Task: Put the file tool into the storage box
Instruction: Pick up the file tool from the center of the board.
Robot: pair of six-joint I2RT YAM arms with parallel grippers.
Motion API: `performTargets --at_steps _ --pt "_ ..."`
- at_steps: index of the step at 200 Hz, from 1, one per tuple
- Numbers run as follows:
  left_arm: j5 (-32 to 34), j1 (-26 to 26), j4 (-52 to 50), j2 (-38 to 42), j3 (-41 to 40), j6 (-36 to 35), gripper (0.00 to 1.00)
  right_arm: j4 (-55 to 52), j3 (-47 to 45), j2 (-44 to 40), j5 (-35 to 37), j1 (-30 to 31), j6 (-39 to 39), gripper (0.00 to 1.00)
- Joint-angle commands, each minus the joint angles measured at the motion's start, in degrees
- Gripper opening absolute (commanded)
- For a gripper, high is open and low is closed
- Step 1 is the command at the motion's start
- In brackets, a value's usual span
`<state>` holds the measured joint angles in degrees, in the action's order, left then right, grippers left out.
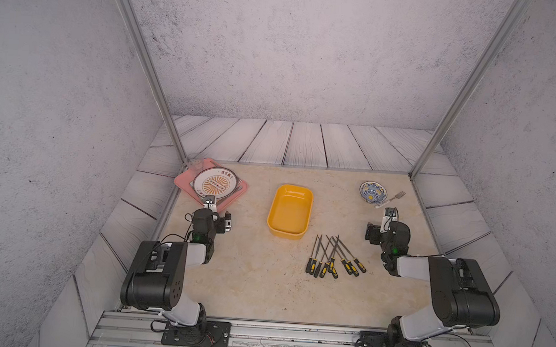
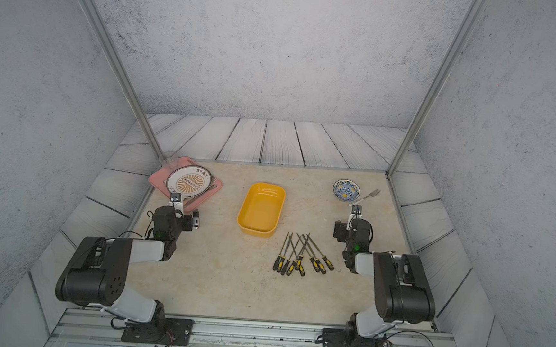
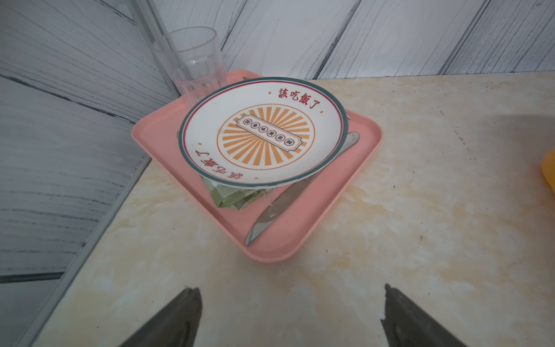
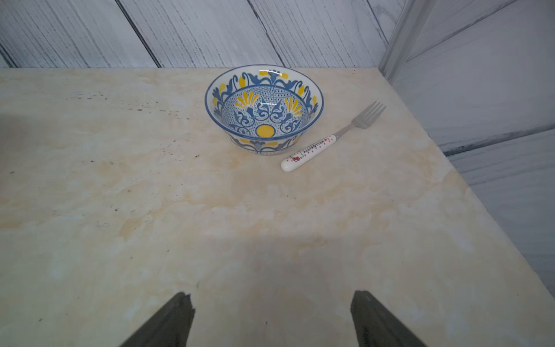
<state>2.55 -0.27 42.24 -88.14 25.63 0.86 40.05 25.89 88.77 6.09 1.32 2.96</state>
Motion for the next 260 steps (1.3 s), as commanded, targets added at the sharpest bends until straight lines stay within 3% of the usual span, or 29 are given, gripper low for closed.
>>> performTargets --at_steps 1,140,153,177,203,221,236,245,260 --pt "1.01 -0.27 0.56 0.36 0.48 -0.43 0.98 -0.08 1.06 -0.97 0.15 0.11 0.11 0.88" --pt "1.08 -0.34 0.57 0.4 0.34 -0.51 0.98 -0.07 1.09 -0.98 0.15 0.09 0.11 0.88" --pt "1.56 -0.46 0.76 0.43 0.23 -0.52 0.99 -0.07 0.92 -1.04 0.15 0.16 0.04 1.0" --pt "3.34 -1.25 1.55 0.51 -0.16 -0.78 0.98 -0.06 1.05 -0.97 0.09 0.05 0.11 1.0" --pt "2.84 -0.98 1.16 0.55 -0.08 -0.62 0.99 -0.08 1.24 -0.97 -0.16 0.3 -0.2 0.69" --pt "2.79 -1.01 0.89 0.67 -0.04 -0.7 0.98 -7.38 5.05 -3.22 0.14 1.62 -2.4 0.61" --pt "4.0 -1.67 -1.33 2.6 1.06 -1.24 0.98 -23.52 12.2 -7.0 1.5 3.08 -1.42 0.57" --pt "6.26 -2.49 -7.93 4.18 5.27 -1.97 0.98 -32.81 16.68 -8.34 2.76 3.81 2.92 0.57" --pt "7.24 -3.6 -29.77 4.81 18.32 -1.3 0.98 -45.25 21.52 -9.14 4.39 4.75 11.87 0.53"
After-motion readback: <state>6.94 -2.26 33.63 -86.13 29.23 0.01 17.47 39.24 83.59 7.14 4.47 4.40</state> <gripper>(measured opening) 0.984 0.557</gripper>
